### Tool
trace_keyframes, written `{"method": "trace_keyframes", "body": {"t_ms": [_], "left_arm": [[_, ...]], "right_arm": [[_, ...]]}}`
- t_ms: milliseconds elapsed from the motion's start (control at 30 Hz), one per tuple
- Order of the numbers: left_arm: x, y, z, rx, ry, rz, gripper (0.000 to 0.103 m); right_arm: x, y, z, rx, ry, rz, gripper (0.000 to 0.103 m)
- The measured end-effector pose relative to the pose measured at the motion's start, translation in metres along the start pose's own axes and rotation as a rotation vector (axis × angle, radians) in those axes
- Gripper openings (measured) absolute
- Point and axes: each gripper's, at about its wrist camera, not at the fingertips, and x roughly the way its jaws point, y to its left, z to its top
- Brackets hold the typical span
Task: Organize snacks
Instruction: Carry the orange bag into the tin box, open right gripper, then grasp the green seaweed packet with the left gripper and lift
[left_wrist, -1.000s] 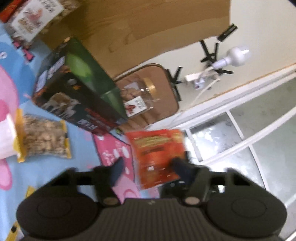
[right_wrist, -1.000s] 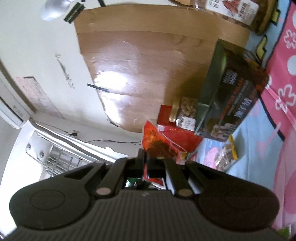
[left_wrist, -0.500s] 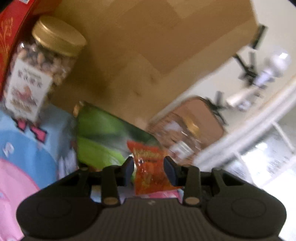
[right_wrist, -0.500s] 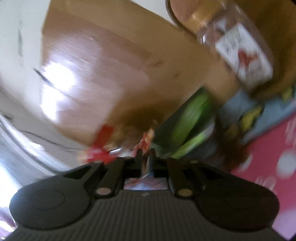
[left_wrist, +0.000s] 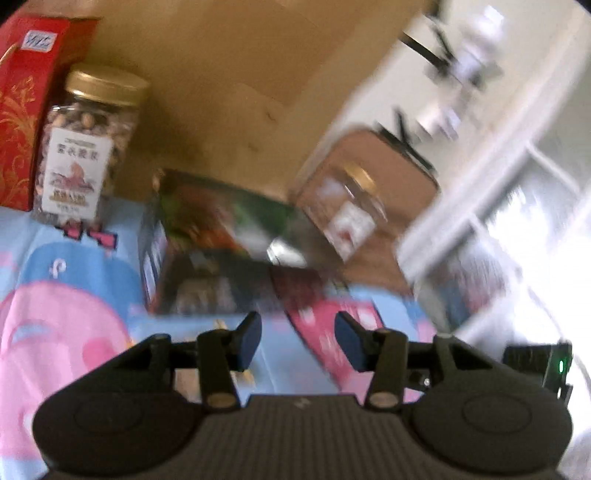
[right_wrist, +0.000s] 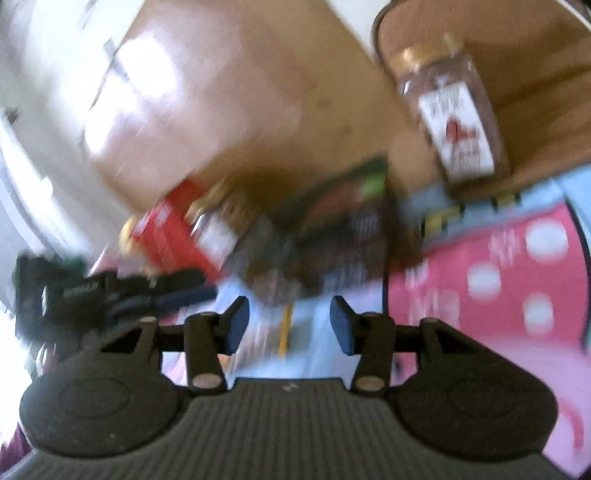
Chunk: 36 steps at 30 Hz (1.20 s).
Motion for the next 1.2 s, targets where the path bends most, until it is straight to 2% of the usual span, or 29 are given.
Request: {"method": "trace_keyframes", "body": {"t_ms": [100, 233, 367, 467, 533, 633, 700, 767, 800, 833, 1033, 1200], "left_arm": [[-0.007, -0.020, -0.032, 0.069, 0.072, -0.028, 0.051], [-0.008, -0.045, -0.071, 0.137, 0.149, -0.099, 0.051], [-0.007, -0.065, -0.102, 0.177, 0.216, -0.139, 0.051], [-0.010, -0.074, -0.121, 0.224, 0.251, -0.115, 0.051], [-0.008, -0.077, -0.130, 0.224, 0.285, -0.121, 0.051], [0.002, -0.076, -0.140, 0.215, 0.315, -0.114, 0.047], [0.005, -0.079, -0.140, 0.227, 0.292, -0.084, 0.036], [0.008, -0.073, -0.134, 0.187, 0.286, -0.080, 0.035], [0.011, -0.068, -0.130, 0.143, 0.290, -0.100, 0.040], [0.013, -0.062, -0.127, 0.096, 0.296, -0.115, 0.041], [0.026, -0.055, -0.108, 0.062, 0.244, -0.068, 0.041], [0.039, -0.041, -0.085, -0.014, 0.214, -0.053, 0.041]], "right_arm": [[-0.035, 0.000, -0.039, -0.018, 0.031, -0.019, 0.062], [-0.074, 0.010, -0.085, -0.060, -0.006, -0.119, 0.072], [-0.095, 0.014, -0.111, -0.080, -0.020, -0.165, 0.072], [-0.098, 0.018, -0.125, -0.111, 0.022, -0.160, 0.072], [-0.098, 0.014, -0.131, -0.070, 0.050, -0.123, 0.073], [-0.097, 0.008, -0.135, -0.029, 0.026, -0.070, 0.071], [-0.089, 0.010, -0.132, -0.013, 0.016, -0.052, 0.067], [-0.078, 0.008, -0.129, -0.001, 0.039, -0.036, 0.042], [-0.074, 0.008, -0.128, -0.008, 0.039, -0.054, 0.035], [-0.071, 0.009, -0.128, -0.020, 0.043, -0.064, 0.028], [-0.053, 0.011, -0.112, -0.056, 0.025, -0.089, 0.024], [-0.032, 0.001, -0.090, -0.013, 0.029, -0.071, 0.023]]}}
